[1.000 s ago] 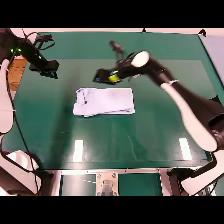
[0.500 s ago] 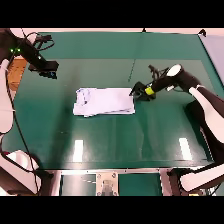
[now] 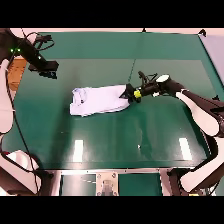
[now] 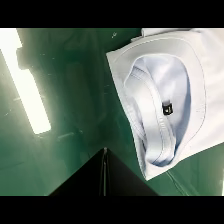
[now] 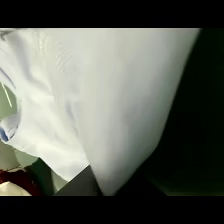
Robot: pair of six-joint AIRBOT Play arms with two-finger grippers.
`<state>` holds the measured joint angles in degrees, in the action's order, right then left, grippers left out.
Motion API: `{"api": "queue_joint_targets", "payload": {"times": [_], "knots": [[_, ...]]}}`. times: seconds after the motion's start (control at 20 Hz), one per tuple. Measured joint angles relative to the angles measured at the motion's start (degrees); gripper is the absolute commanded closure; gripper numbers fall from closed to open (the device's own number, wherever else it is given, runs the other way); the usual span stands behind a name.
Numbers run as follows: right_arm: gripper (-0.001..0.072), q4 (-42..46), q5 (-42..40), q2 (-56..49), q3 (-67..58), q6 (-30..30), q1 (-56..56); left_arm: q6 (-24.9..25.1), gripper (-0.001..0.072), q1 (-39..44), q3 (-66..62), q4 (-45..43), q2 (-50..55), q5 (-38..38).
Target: Fold the shirts.
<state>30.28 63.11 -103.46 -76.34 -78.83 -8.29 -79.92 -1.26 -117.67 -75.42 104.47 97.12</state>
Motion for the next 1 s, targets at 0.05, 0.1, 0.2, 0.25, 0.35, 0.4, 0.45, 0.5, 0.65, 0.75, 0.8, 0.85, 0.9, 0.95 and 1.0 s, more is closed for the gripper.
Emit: {"api": "queue_joint_targets", "payload": {"times": [0.05, 0.1, 0.2, 0.25, 0.35, 0.4, 0.45, 0.5, 0.65, 0.75, 0.8, 0.85, 0.9, 0.95, 1.0], "knots": [[0.0694, -0.52, 1.01, 0.85, -1.90, -0.07, 0.68, 0.00, 0.0685, 0.00, 0.00, -0.02, -0.02, 0.02], [0.0694, -1.01, 1.77, 2.34, -3.89, -0.22, 1.77, 0.00, 0.0685, 0.00, 0.00, -0.02, -0.02, 0.00], [0.0694, 0.20, 3.63, 5.51, -7.15, -1.51, 4.81, 0.00, 0.0685, 0.00, 0.00, 0.00, -0.02, 0.02], [0.0694, 0.90, 4.59, 7.76, -8.72, -2.23, 7.06, -0.02, 0.0685, 0.00, 0.00, 0.00, 0.00, 0.00], [0.0695, 2.56, 6.38, 12.35, -11.17, -3.98, 12.59, -0.02, 0.0685, 0.00, 0.00, -0.02, -0.02, 0.02], [0.0695, 3.69, 7.04, 14.58, -12.02, -4.87, 16.00, 0.00, 0.0685, 0.00, 0.00, 0.00, -0.02, 0.00], [0.0695, 4.24, 7.61, 16.59, -12.66, -5.57, 19.41, 0.00, 0.0685, 0.00, 0.00, 0.00, -0.02, 0.02], [0.0695, 4.50, 8.28, 18.56, -13.16, -6.10, 23.34, 0.00, 0.0685, 0.00, 0.00, 0.00, 0.00, 0.02], [0.0695, 5.73, 9.88, 21.77, -13.92, -7.04, 35.23, -0.02, 0.0685, 0.00, 0.00, 0.00, -0.02, 0.02], [0.0695, 5.97, 10.95, 22.82, -14.21, -7.15, 42.73, 0.00, 0.0685, 0.00, 0.00, 0.02, -0.02, 0.00], [0.0695, 6.29, 11.47, 23.10, -14.27, -6.93, 46.36, 0.00, 0.0685, 0.00, 0.00, 0.02, -0.02, 0.02], [0.0695, 6.71, 11.76, 23.30, -14.32, -6.69, 49.57, -0.02, 0.0685, 0.00, 0.00, 0.02, -0.02, 0.00], [0.0695, 7.06, 12.22, 23.45, -14.38, -6.54, 52.89, -0.02, 0.0685, 0.00, 0.00, 0.09, -0.02, 0.00], [0.0695, 7.72, 13.05, 23.61, -14.45, -6.47, 55.76, -0.04, 0.0685, 0.00, 0.00, 0.20, -0.02, 0.02], [0.0695, 8.24, 14.05, 23.69, -14.45, -6.38, 58.03, -0.09, 0.0685, 0.00, 0.00, 0.31, -0.02, 0.00]]}}
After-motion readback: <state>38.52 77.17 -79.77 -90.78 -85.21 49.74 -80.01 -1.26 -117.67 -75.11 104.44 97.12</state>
